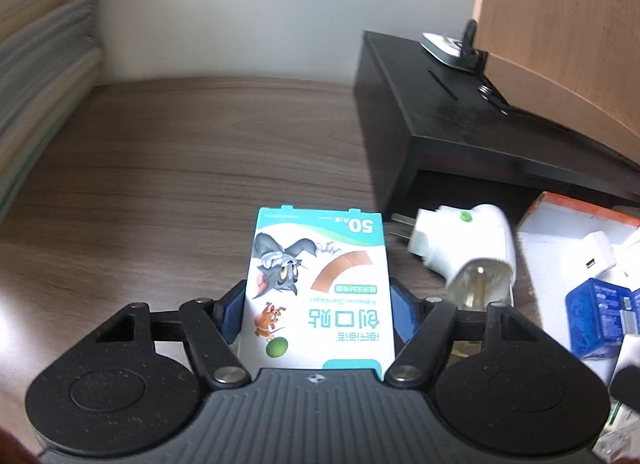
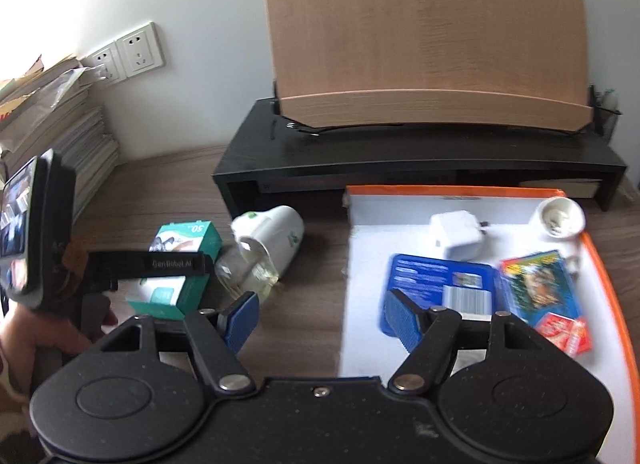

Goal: Organize rigid objects
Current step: 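Grasp the white plug-in repeller with the right tool while the left tool lifts the bandage box, then carry the bandage box with the left tool while the right tool carries the repeller over the box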

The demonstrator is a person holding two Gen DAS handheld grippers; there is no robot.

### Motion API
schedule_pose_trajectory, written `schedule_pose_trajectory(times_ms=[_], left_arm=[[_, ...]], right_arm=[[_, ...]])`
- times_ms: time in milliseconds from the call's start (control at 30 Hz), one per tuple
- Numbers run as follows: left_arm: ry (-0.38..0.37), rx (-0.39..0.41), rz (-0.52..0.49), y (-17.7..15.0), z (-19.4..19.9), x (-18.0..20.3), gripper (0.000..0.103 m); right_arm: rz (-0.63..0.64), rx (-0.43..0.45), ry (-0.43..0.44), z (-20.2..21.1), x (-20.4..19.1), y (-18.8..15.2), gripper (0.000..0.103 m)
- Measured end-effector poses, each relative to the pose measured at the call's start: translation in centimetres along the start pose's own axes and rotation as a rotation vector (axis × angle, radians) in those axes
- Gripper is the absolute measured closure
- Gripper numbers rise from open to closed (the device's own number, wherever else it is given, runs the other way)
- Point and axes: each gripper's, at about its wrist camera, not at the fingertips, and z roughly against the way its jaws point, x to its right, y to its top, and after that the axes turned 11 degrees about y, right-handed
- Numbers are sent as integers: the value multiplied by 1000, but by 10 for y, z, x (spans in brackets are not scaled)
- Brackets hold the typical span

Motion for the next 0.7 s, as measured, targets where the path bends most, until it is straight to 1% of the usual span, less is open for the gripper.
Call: schedule_pose_trajectory(times_ms=[100, 200, 300, 367, 467, 500, 533, 600, 700], left_arm=[[11, 26, 11, -8, 15, -16, 32], [17, 38, 35, -17, 31, -31, 32], [24, 51, 52, -23, 45, -44, 32], [19, 50, 69, -27, 50, -52, 32], [31, 53, 80, -30, 58, -60, 32], [33, 53, 84, -29, 58, -62, 32], [34, 51, 88, -30, 59, -63, 32], [36, 49, 95, -29, 58, -64, 32], [43, 54, 104, -30, 63, -64, 32]], right_arm=[[-12, -16, 53, -23, -8, 12, 19], [-11, -52, 106, -52, -17, 23, 18], [12, -93, 86, -83, -24, 32, 17], [-4, -131, 75, -104, -22, 37, 17], [-25, -167, 60, -127, -18, 40, 17], [-25, -173, 62, -132, -18, 40, 19], [-19, -178, 56, -136, -18, 40, 30], [18, -159, 33, -136, -22, 38, 32], [15, -141, 37, -128, -23, 32, 32]])
